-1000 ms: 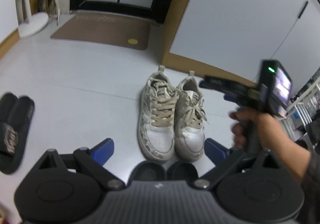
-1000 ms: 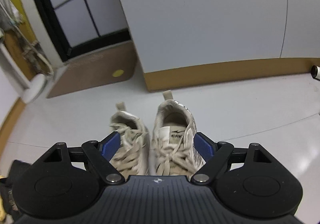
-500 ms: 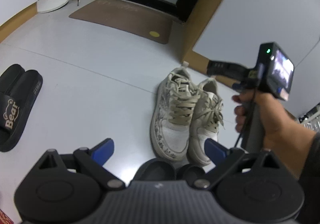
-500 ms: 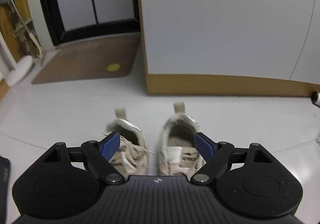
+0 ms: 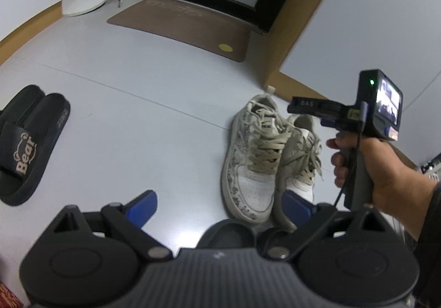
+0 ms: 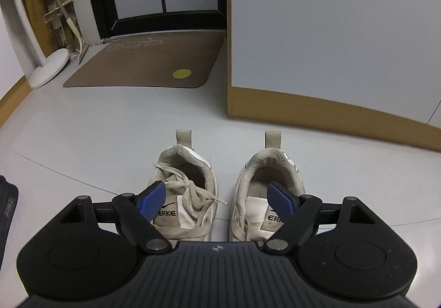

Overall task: Organize scattered shoes
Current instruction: 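Lower the right tool into the white sneakers and close on them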

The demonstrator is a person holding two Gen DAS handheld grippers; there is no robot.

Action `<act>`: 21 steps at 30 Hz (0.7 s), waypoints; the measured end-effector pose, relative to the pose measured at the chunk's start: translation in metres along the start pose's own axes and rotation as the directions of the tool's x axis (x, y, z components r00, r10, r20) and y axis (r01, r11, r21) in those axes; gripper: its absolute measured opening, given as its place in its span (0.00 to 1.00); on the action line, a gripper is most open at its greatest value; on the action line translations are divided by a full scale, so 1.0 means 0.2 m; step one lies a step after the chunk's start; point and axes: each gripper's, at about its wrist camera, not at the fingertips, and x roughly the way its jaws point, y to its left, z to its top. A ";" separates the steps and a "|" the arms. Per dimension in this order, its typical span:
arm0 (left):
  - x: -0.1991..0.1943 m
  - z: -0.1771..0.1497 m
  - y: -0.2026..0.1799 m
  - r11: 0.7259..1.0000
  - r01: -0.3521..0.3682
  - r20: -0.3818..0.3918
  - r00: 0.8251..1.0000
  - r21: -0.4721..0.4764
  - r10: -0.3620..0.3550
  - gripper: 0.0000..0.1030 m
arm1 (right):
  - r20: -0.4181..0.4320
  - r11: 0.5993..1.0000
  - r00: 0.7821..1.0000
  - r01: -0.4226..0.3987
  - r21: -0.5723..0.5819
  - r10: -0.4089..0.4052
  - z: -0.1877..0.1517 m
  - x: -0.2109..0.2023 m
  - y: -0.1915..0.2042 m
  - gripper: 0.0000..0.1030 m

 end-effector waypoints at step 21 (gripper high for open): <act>0.01 0.00 0.05 1.000 0.017 -0.005 1.000 -0.021 -0.017 0.95 | -0.146 0.995 0.989 0.016 0.103 -0.001 -0.06 0.22 -0.06 0.60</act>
